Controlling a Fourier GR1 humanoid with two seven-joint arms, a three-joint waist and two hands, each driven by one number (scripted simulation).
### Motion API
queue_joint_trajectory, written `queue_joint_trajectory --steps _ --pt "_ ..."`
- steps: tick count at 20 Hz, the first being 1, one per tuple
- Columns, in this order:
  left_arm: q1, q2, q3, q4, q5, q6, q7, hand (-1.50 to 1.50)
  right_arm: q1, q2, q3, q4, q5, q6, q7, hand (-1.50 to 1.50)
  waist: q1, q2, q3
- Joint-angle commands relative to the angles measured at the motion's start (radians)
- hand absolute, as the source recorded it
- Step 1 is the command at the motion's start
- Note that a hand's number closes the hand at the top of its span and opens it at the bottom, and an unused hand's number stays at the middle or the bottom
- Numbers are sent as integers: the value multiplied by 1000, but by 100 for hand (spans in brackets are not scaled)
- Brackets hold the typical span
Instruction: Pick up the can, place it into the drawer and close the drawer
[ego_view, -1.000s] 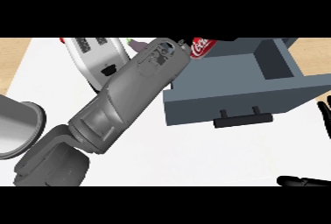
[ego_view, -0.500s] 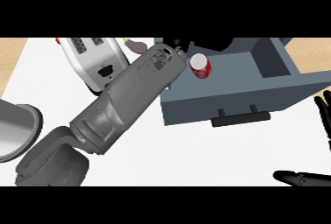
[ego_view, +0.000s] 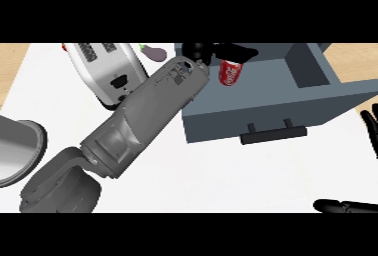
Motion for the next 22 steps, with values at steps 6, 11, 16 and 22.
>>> queue_joint_trajectory --steps 6,11,16,22 --pt "27 0 8 -32 81 46 -29 -150 -22 -68 19 -72 168 -4 -55 -150 1 3 -1" --pt "42 0 9 -67 122 38 -65 -150 -18 -100 66 -71 296 7 -121 -150 20 -1 -1" --pt "-19 0 9 -82 158 63 -44 -150 -61 -129 125 -79 417 1 -128 -150 42 -9 -1" --pt "-40 0 14 -63 166 79 -70 -150 -115 -206 191 -28 650 -9 -128 -150 75 -12 -2"
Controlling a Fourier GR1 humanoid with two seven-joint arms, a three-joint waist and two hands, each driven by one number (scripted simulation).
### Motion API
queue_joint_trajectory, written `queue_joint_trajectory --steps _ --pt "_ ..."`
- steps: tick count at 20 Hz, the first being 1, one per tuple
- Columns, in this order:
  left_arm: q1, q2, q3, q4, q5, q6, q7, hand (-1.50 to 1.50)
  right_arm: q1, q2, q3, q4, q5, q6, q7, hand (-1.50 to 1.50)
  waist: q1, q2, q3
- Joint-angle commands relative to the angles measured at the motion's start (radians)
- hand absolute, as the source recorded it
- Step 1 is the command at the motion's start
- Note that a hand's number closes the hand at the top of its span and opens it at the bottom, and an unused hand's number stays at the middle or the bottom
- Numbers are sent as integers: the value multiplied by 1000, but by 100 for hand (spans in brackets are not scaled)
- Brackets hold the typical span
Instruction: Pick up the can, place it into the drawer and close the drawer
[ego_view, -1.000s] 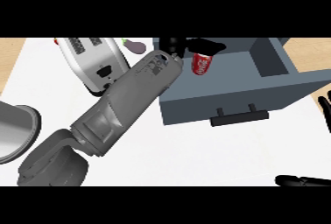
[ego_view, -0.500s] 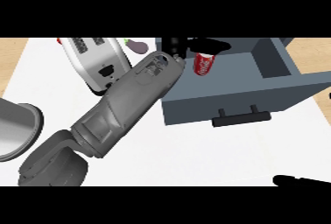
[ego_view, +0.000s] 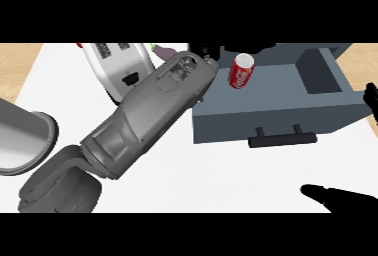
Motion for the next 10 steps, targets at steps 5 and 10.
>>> queue_joint_trajectory --steps 5,10 --pt "-19 0 -38 -46 4 39 38 -150 -100 -44 141 141 342 -54 26 -150 50 -12 -1" --pt "-50 0 -17 -57 -12 35 86 -150 -113 -42 188 337 486 -143 -40 -150 72 -18 0"
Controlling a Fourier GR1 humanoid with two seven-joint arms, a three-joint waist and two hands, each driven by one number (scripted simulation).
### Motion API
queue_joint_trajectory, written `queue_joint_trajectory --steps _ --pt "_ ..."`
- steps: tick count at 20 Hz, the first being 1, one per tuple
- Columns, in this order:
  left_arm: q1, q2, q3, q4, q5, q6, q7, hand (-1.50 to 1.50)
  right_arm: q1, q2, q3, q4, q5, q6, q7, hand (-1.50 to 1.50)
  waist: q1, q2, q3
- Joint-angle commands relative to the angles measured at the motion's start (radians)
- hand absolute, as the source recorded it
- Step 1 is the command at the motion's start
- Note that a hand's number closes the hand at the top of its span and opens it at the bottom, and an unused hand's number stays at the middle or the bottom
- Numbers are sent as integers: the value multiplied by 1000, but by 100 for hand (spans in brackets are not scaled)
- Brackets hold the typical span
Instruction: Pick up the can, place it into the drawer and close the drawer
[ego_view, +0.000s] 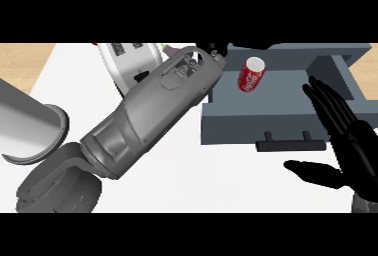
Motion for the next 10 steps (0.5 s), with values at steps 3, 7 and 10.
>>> queue_joint_trajectory --steps 3,7,10 --pt "14 45 21 -27 -22 -23 38 -150 -35 26 71 224 220 -137 -14 -150 31 -6 0" --pt "64 75 9 -108 -55 3 79 -150 -119 108 52 399 234 -278 -42 -150 39 -8 0" --pt "119 166 -20 -224 -81 -7 146 -150 -128 138 59 462 272 -322 -24 -150 54 -16 0"
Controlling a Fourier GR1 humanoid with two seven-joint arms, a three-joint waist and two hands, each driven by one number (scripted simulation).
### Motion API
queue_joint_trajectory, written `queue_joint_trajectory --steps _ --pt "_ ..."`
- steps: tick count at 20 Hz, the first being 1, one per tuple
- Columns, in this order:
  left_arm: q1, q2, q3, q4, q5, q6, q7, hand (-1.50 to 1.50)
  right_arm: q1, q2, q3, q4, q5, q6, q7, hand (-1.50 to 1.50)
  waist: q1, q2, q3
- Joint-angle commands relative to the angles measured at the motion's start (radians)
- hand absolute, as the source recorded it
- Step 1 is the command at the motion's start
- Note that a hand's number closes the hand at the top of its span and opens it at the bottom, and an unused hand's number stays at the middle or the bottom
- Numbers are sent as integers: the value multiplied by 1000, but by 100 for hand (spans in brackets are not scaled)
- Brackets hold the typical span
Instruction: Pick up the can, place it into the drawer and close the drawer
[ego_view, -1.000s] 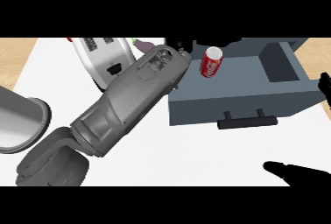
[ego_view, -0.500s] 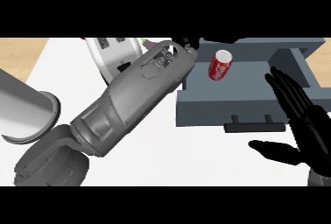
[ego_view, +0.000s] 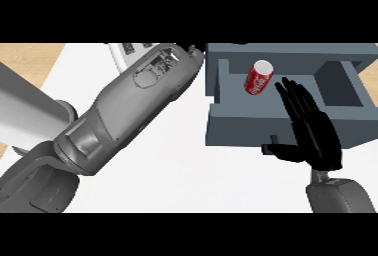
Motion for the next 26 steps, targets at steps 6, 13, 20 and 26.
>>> queue_joint_trajectory --steps 6,13,20,26 --pt "124 175 -32 -268 -54 -16 138 -150 -123 16 -67 314 60 -151 -45 -150 27 -6 0" --pt "188 300 -17 -388 -64 -67 200 -150 -267 6 -117 562 122 -269 -72 -150 37 4 0" --pt "238 328 -35 -478 -91 -50 261 -150 -449 10 -201 792 119 -424 -106 -150 48 12 2" --pt "300 376 -9 -564 -97 -58 287 -150 -607 19 -241 990 159 -531 -94 -150 52 16 2"
